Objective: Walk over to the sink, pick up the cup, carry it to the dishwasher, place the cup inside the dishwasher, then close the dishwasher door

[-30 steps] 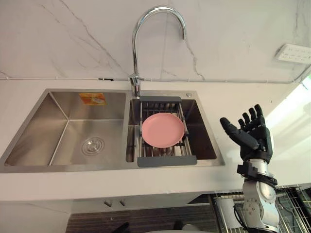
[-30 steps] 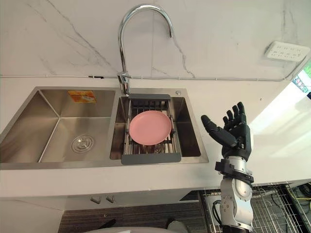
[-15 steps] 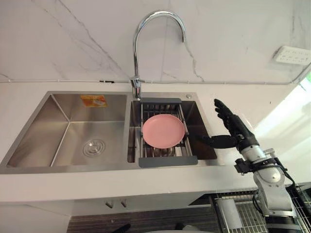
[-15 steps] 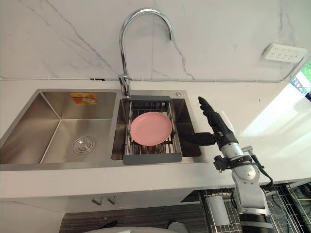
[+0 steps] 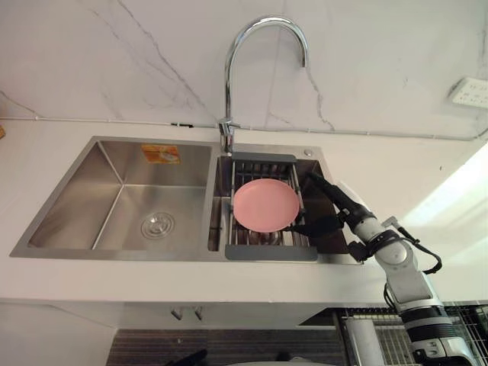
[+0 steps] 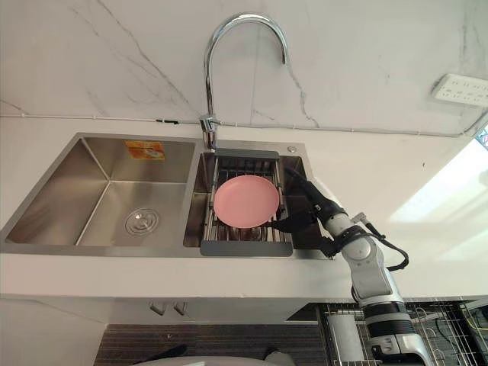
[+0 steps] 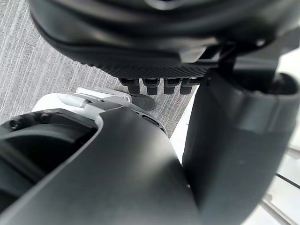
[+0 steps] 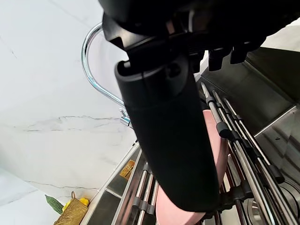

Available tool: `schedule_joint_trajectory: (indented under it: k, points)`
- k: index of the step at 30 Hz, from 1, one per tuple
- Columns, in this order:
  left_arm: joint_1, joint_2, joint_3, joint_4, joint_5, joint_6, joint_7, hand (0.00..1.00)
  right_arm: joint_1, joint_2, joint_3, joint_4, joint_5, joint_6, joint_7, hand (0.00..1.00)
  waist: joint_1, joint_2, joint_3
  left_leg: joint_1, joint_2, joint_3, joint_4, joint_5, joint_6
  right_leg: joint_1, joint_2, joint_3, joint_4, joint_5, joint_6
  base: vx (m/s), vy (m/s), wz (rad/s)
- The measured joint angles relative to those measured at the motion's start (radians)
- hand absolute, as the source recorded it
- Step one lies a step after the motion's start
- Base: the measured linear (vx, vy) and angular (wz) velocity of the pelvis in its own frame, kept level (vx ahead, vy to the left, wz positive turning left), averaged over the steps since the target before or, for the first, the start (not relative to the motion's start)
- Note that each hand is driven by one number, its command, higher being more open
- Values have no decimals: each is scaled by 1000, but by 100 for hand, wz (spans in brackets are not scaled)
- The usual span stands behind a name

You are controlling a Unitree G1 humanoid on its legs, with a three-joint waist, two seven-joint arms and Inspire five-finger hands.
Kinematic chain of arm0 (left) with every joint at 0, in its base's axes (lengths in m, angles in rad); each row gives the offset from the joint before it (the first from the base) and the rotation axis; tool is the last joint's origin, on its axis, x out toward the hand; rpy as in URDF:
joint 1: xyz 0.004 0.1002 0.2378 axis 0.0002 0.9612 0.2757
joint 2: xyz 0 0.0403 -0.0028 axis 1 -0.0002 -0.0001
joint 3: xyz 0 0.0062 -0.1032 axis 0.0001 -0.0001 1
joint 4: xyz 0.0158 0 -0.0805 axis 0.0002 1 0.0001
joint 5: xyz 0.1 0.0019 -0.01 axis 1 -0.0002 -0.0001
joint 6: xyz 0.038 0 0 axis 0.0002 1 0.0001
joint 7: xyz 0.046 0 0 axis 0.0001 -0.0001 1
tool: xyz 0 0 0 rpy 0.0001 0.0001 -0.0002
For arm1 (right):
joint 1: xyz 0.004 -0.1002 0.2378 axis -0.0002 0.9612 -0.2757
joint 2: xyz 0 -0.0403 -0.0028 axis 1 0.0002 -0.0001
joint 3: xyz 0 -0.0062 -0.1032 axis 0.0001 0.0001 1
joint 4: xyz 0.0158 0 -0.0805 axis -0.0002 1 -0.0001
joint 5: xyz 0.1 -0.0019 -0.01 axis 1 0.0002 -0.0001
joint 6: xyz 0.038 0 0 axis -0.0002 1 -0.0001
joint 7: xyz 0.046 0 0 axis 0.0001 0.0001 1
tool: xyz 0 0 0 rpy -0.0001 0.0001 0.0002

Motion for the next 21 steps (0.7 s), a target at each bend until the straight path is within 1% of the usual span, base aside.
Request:
schedule_joint_trajectory:
  k: [3,6,9,16,18,21]
  points:
    - [0,0,0,-3,0,1,0,100,-11,0,20,31,-65,-2,-24,100,1,1,-1,-1,0,-1,0,4,0,0,0,-1,-1,2,-1,-26,-5,1]
    - [0,-2,-1,-8,0,2,-1,100,-15,1,29,55,-109,-18,-32,100,6,4,-4,-6,1,-5,-1,8,1,0,2,-4,-8,7,-3,-11,-3,1]
    - [0,-5,-2,-11,0,4,-1,100,-16,1,36,56,-119,-27,-33,100,14,8,-9,-12,1,-7,-1,12,1,0,5,-7,-21,15,-5,0,0,0]
    - [0,-6,-2,-21,19,12,-1,100,-45,0,60,92,-164,-37,-32,100,17,10,-11,-22,2,-11,-1,19,1,1,8,-11,-41,31,-8,-2,-2,1]
    - [0,-6,-2,-28,21,13,-1,100,-50,0,63,92,-197,-54,-32,100,18,10,-11,-22,2,-10,-1,20,1,1,9,-9,-42,33,-9,0,0,0]
    - [0,-6,-2,-29,21,13,-1,100,-61,-2,76,92,-277,-99,-58,100,19,10,-11,-22,2,-9,-1,21,1,1,9,-7,-46,37,-10,0,0,0]
